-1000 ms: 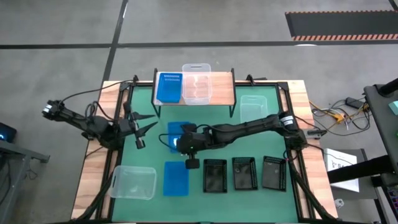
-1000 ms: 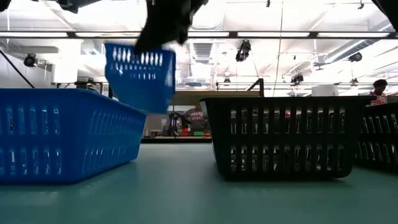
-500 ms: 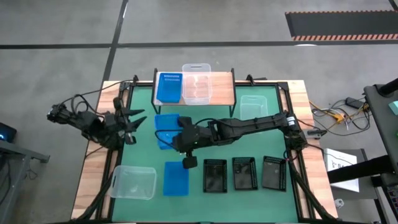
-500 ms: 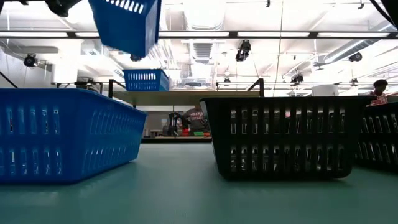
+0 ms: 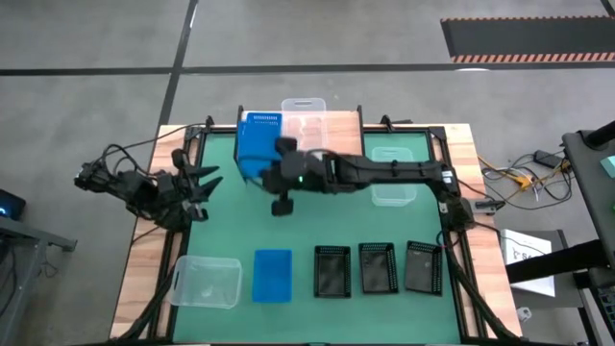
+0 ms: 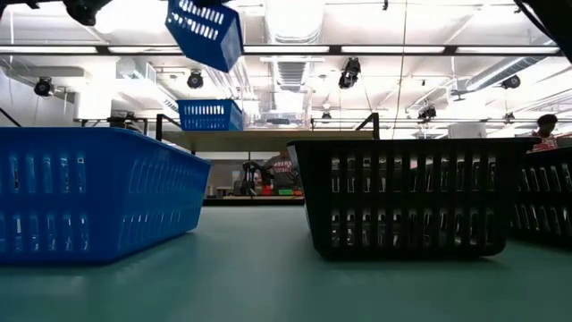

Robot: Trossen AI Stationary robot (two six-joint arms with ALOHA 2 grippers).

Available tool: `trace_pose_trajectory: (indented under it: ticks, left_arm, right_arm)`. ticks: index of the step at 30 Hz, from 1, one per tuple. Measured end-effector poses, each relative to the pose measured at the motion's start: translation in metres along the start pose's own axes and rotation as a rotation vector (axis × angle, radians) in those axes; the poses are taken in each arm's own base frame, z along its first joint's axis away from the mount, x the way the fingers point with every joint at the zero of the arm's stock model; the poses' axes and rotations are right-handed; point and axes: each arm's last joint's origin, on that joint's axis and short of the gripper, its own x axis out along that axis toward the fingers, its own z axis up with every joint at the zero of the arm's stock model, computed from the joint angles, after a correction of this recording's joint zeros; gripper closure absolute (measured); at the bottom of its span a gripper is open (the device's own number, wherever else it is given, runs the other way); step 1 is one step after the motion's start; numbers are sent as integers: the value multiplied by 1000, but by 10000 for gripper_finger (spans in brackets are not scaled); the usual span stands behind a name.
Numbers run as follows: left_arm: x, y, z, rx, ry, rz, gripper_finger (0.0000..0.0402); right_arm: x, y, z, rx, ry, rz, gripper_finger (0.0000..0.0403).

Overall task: Stack baskets on shelf by color
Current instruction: Stack the top blue bin on the blue bin on the shelf

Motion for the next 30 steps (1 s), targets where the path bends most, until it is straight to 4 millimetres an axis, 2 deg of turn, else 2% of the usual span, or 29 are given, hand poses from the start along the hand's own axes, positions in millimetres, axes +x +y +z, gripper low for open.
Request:
trace_pose_trajectory:
  ticks: [6, 13, 19, 30]
  left_arm:
    - [-1, 1, 0, -11, -12, 5, 292]
    - [-1, 1, 1, -12, -14, 6, 292]
    - [-1, 2, 1, 15, -17, 8, 292]
    - [-1, 2, 2, 26, -22, 10, 292]
  right_arm:
    - [12, -44, -13, 148, -21, -86, 394]
    - [20, -79, -30, 258, -67, 27, 394]
    - [23, -88, -37, 273, -62, 35, 394]
    - [38, -81, -51, 224, -67, 0, 394]
